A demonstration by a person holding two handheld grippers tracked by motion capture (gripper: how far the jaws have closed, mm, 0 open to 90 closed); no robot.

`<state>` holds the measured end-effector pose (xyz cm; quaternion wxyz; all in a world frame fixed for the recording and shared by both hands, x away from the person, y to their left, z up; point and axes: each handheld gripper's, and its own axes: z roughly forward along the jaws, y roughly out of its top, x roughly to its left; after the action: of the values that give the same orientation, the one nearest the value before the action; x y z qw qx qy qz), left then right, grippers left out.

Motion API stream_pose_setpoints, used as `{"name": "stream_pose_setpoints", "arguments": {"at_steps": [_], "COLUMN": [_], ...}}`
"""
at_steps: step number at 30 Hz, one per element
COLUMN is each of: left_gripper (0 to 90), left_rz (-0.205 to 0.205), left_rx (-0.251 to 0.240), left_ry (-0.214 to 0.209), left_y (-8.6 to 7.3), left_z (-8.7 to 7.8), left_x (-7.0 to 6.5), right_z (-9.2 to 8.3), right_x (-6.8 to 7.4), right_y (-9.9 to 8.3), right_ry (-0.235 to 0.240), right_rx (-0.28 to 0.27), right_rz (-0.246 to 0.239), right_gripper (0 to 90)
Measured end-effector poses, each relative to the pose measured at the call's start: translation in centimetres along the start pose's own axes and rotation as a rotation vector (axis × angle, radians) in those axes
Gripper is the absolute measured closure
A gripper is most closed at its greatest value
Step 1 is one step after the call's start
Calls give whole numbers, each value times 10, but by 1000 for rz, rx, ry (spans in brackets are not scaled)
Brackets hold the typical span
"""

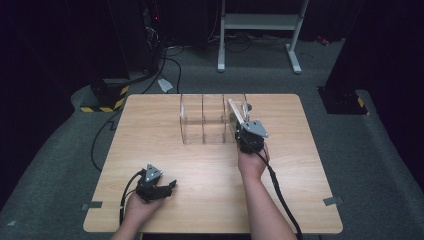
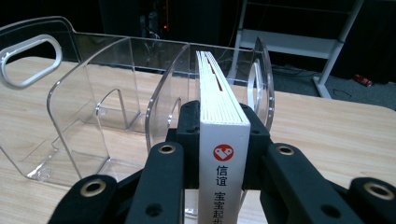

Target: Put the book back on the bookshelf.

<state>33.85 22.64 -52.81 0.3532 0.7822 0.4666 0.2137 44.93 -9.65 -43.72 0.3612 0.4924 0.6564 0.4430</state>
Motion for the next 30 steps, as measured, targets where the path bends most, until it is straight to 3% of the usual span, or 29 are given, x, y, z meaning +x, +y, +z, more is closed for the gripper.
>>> {"name": "stream_pose_setpoints", "arguments": {"at_steps": [16, 30], "left_gripper": [289, 293], "left_rz": [-1, 5], "left_rx": [0, 0], "left_ry": [0, -1], "left_y": [0, 0], "left_z": [0, 0], "left_x": [0, 0], "right_z": [-14, -20], "right_x": [-2, -1], "right_y": [-25, -35], "right_ry": [6, 1], "right_rx": [15, 45], "right_rz": [46, 48], "right_gripper": [746, 743]}}
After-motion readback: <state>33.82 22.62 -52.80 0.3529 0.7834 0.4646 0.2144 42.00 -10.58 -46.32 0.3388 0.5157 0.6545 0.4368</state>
